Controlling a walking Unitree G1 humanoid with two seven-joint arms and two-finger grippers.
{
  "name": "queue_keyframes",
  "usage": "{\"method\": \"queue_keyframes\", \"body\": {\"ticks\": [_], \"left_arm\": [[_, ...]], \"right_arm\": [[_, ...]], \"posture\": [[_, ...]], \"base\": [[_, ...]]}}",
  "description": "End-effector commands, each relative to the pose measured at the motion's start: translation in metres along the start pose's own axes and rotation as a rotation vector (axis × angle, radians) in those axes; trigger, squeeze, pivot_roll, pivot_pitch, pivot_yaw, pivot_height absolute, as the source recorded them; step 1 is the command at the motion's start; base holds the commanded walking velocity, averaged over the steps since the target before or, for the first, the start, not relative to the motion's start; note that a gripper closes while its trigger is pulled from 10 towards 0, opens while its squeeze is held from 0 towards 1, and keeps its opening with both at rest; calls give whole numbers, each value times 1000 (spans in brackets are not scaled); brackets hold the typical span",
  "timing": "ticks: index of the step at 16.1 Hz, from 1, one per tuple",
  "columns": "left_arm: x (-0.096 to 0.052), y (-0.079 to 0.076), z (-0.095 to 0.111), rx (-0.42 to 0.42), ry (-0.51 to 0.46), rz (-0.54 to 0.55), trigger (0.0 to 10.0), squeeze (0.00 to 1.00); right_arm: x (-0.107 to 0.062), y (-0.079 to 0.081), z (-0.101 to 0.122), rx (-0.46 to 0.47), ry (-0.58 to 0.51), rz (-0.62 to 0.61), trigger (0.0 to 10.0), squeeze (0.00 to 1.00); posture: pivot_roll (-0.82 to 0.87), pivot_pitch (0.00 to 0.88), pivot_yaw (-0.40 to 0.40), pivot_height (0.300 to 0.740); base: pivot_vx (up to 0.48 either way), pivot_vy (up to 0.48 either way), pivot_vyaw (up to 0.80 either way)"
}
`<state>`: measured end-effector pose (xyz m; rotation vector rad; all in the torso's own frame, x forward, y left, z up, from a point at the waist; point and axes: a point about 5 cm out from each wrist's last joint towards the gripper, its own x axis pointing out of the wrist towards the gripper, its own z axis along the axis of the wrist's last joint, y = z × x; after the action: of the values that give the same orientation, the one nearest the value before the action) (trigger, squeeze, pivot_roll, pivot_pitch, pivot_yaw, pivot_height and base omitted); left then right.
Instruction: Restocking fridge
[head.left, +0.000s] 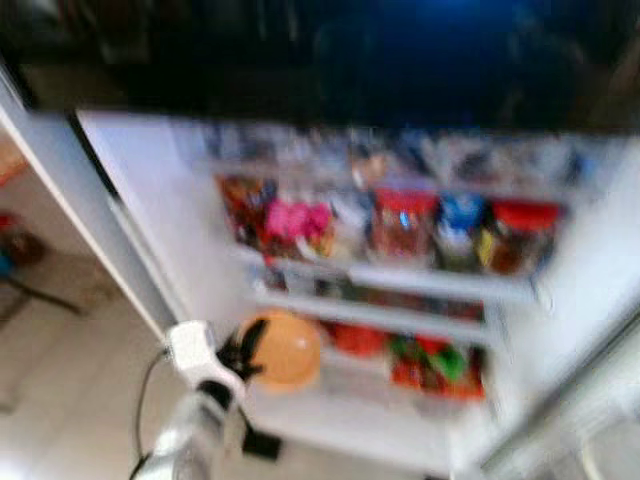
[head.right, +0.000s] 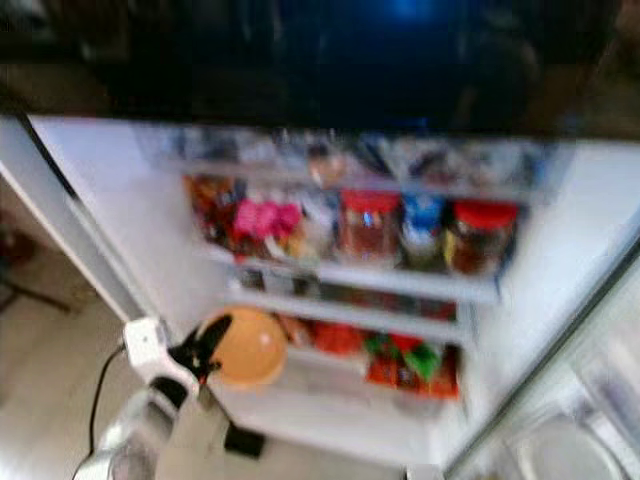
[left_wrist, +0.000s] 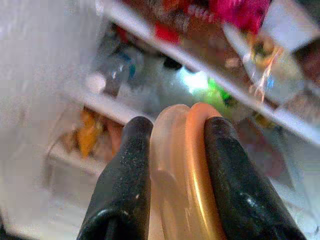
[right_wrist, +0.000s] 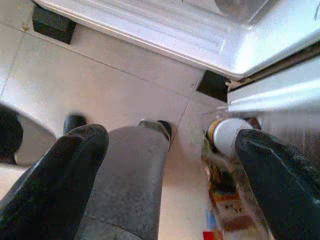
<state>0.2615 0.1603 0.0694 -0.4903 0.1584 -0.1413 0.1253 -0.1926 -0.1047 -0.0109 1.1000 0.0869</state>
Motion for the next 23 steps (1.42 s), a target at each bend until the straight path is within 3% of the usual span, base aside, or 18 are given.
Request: {"method": "queue_keyframes", "body": {"ticks": [1,4,12,17,23], "left_arm": [[-2,10,2,20,14,27,10000,0],[0,10,-1,-38,14,22,10000,0],[8,2,0,-93,9,-33,10000,0],[9,0,0,-89,7,-39,10000,0],[10,-1,1,-81,3,-39,10000,0]], "right_arm": [[-1,4,-9,21,33,9,10000,0],[-1,5,-9,31,27,14,10000,0],[-1,5,-7,7,5,28,10000,0],[-1,5,-6,23,-21,27,10000,0],[-2,7,-4,122,-96,42,10000,0]], "posture": [[-57,51,35,740],[-59,52,35,740],[-64,59,32,740],[-66,59,30,642],[-65,59,27,642]], "base": [[0,0,0],[0,0,0],[0,0,0],[0,0,0],[0,0,0]]}}
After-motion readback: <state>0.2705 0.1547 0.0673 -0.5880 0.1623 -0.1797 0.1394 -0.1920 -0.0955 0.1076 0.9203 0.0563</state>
